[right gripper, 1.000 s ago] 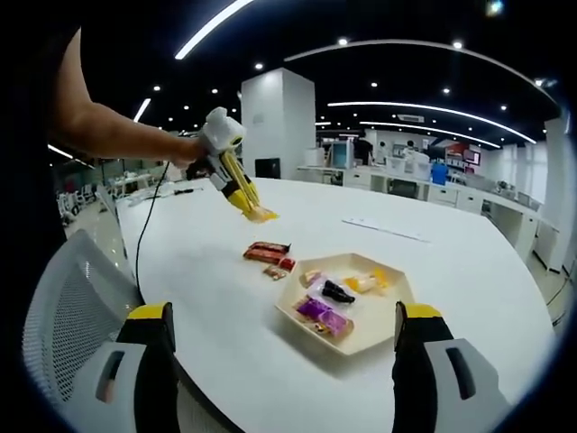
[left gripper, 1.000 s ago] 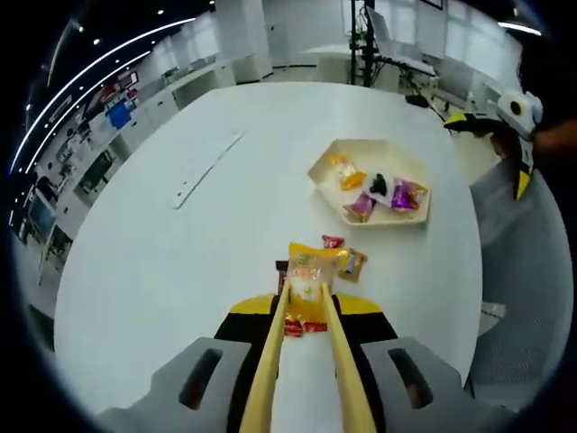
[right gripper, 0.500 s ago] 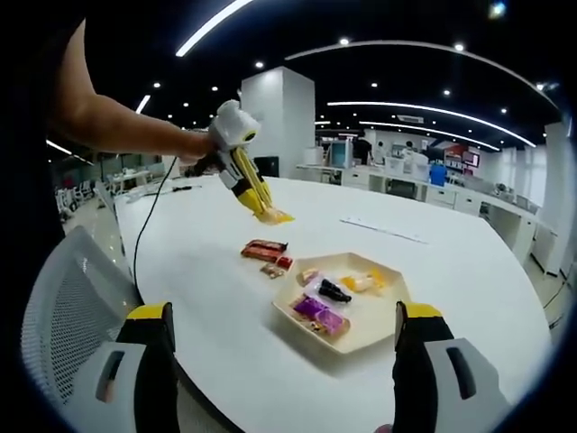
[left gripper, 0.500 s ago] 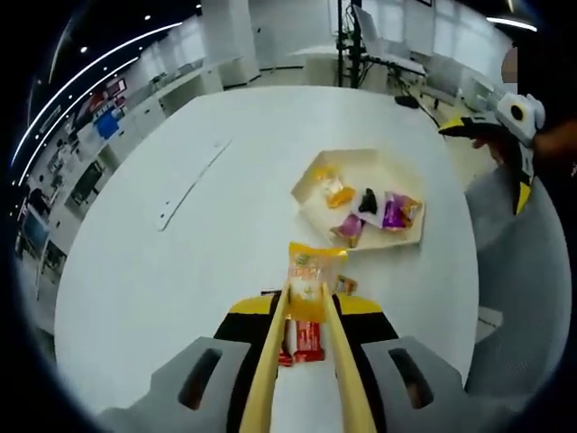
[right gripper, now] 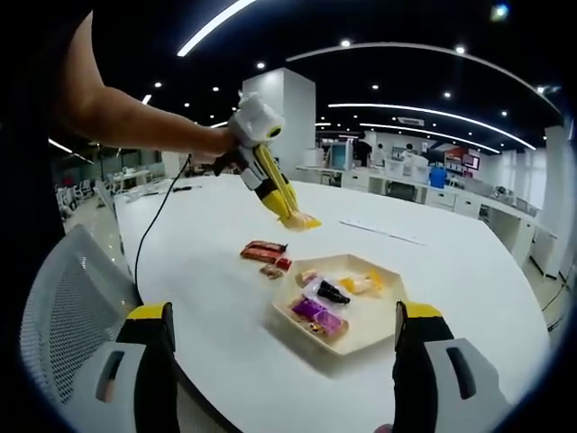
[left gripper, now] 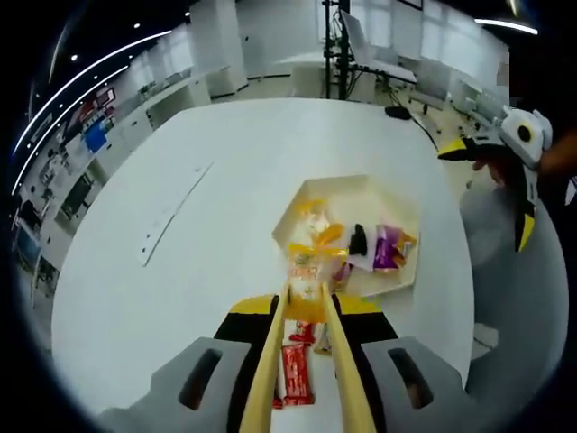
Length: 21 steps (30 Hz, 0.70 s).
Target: Place the target food into the container with the food tongs after gripping and lifting it, then release it inside without dropping or visibly crushing the food.
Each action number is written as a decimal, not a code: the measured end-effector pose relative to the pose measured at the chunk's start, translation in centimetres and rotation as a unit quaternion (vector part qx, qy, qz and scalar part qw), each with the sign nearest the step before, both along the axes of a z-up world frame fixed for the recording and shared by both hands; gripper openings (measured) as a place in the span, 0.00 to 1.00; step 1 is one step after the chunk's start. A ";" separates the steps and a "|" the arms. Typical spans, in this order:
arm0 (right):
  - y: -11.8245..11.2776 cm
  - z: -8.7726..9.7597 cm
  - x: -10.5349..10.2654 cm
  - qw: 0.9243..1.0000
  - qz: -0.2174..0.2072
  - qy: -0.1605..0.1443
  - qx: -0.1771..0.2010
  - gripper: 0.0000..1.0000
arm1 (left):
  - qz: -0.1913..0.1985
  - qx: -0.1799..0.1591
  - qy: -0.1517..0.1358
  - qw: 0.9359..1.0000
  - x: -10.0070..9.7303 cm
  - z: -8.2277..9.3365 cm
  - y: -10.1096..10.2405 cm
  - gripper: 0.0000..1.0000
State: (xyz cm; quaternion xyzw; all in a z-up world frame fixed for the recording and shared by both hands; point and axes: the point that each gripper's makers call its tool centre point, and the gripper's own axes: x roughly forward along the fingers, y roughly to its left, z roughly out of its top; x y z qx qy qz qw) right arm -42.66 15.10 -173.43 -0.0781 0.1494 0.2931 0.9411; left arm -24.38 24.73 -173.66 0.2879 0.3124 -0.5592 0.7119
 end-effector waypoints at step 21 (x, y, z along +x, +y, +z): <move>-0.4 0.1 0.2 1.000 -0.010 -0.005 0.001 1.00 | -0.016 -0.010 0.002 1.000 -0.3 -0.8 -7.5 0.19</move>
